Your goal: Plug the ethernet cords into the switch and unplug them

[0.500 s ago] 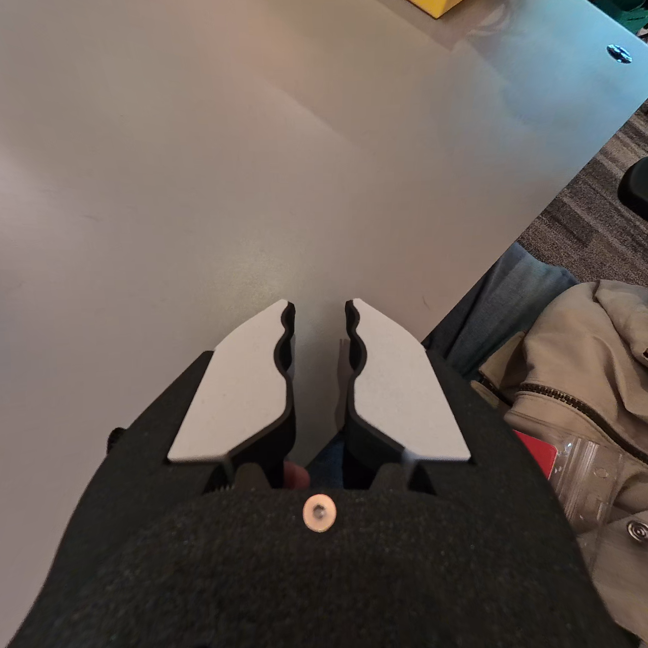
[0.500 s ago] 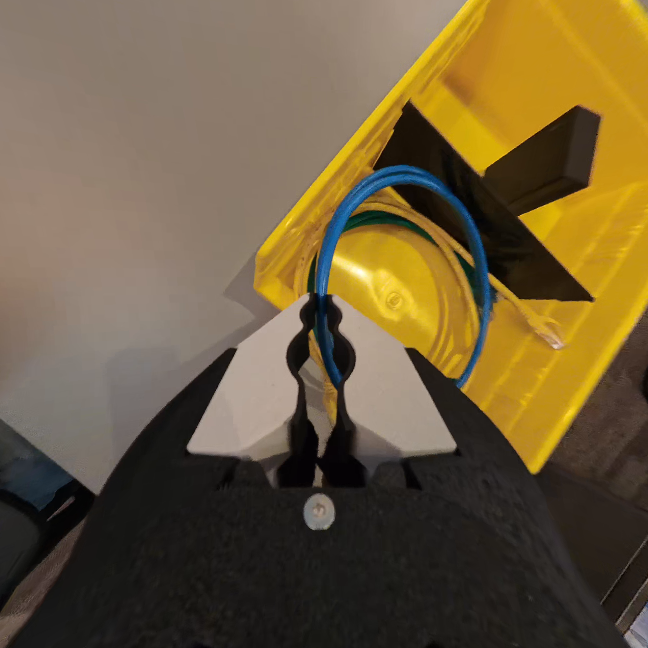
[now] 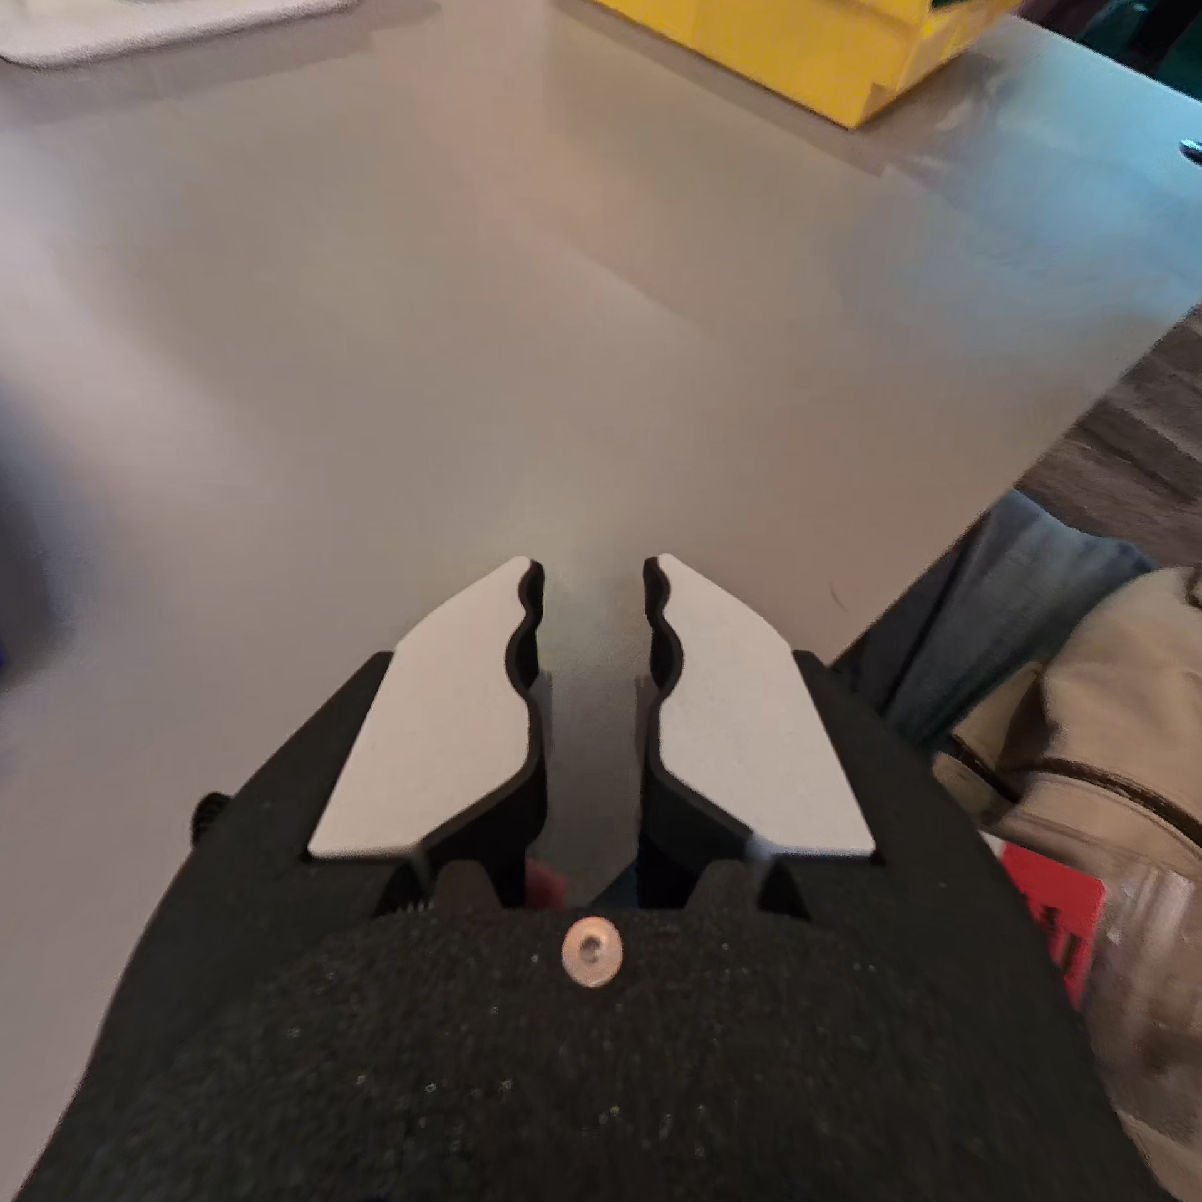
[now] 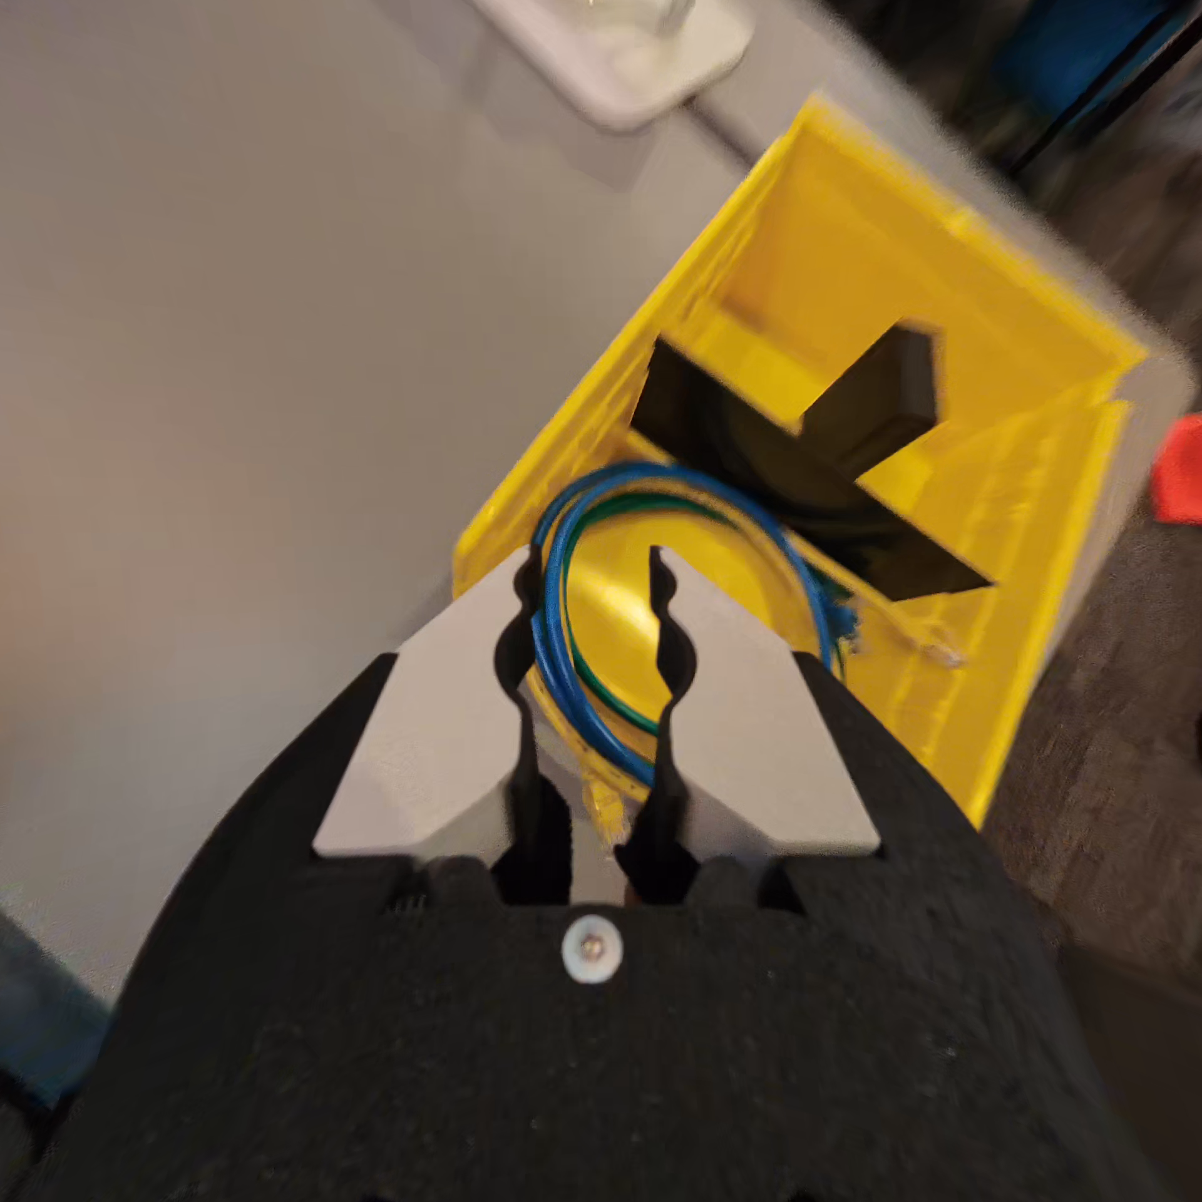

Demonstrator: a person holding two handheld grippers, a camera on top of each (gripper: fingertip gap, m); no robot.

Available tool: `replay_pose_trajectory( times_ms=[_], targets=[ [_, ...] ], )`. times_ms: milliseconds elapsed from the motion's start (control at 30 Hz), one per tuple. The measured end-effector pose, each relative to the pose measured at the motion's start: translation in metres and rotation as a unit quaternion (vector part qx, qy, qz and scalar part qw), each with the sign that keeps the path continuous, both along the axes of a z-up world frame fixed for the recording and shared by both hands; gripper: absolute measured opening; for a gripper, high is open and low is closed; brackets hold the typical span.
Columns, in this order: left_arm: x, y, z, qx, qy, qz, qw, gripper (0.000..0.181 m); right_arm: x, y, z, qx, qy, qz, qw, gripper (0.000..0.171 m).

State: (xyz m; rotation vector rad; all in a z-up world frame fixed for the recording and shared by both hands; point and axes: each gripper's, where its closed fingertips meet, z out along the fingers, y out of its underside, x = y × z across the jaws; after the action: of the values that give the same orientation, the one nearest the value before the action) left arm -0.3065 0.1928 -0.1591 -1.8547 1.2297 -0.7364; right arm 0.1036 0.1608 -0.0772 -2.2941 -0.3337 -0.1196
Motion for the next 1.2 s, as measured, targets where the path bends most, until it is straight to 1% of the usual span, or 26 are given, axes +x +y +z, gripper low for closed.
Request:
replay_pose_trajectory(
  times_ms=[67,133,167,200,267,300,333,400,433,500,567,600,733,867,967,1200],
  targets=[
    [-0.009,0.018,0.014,0.057,-0.012,0.04,0.997,0.03,-0.005,-0.003,0.04,0.127,0.009,-0.034,0.991,0.038],
    [-0.024,0.041,0.03,0.123,-0.023,0.101,0.987,0.032,-0.012,-0.015,0.067,0.255,0.038,-0.084,0.963,0.046],
    [-0.035,0.052,0.039,0.156,-0.025,0.129,0.979,0.032,-0.015,-0.024,0.07,0.307,0.06,-0.114,0.943,0.048],
    [-0.047,0.064,0.047,0.186,-0.028,0.161,0.969,0.032,-0.019,-0.035,0.065,0.345,0.072,-0.14,0.925,0.052],
    [-0.074,0.084,0.059,0.224,-0.037,0.217,0.949,0.032,-0.013,-0.059,0.038,0.378,0.055,-0.223,0.897,0.052],
    [-0.086,0.092,0.061,0.226,-0.037,0.23,0.946,0.032,-0.01,-0.069,0.023,0.375,0.038,-0.254,0.891,0.051],
    [-0.096,0.1,0.06,0.22,-0.036,0.24,0.945,0.032,-0.01,-0.072,0.01,0.36,0.031,-0.262,0.895,0.051],
    [-0.116,0.113,0.058,0.197,-0.04,0.261,0.944,0.031,-0.012,-0.069,-0.008,0.317,0.059,-0.253,0.912,0.053],
    [-0.124,0.119,0.057,0.186,-0.045,0.269,0.944,0.028,-0.006,-0.068,-0.013,0.305,0.062,-0.261,0.914,0.054],
    [-0.138,0.129,0.054,0.172,-0.045,0.291,0.94,0.027,0.0,-0.065,-0.022,0.29,0.057,-0.247,0.923,0.049],
    [-0.147,0.136,0.047,0.16,-0.034,0.304,0.939,0.032,0.008,-0.066,-0.033,0.267,0.04,-0.25,0.93,0.049],
    [-0.149,0.137,0.044,0.151,-0.029,0.309,0.939,0.035,0.011,-0.066,-0.036,0.263,0.039,-0.249,0.931,0.049],
    [-0.138,0.132,0.038,0.122,-0.036,0.296,0.947,0.036,0.012,-0.067,-0.041,0.247,0.063,-0.247,0.935,0.05],
    [-0.131,0.129,0.034,0.139,-0.02,0.287,0.948,0.038,0.014,-0.071,-0.041,0.242,0.053,-0.249,0.936,0.05],
    [-0.132,0.13,0.032,0.133,-0.016,0.291,0.947,0.04,0.015,-0.074,-0.042,0.238,0.059,-0.253,0.936,0.05],
    [-0.129,0.126,0.032,0.082,-0.053,0.287,0.953,0.04,0.018,-0.076,-0.045,0.231,0.068,-0.259,0.935,0.05]
  ],
)
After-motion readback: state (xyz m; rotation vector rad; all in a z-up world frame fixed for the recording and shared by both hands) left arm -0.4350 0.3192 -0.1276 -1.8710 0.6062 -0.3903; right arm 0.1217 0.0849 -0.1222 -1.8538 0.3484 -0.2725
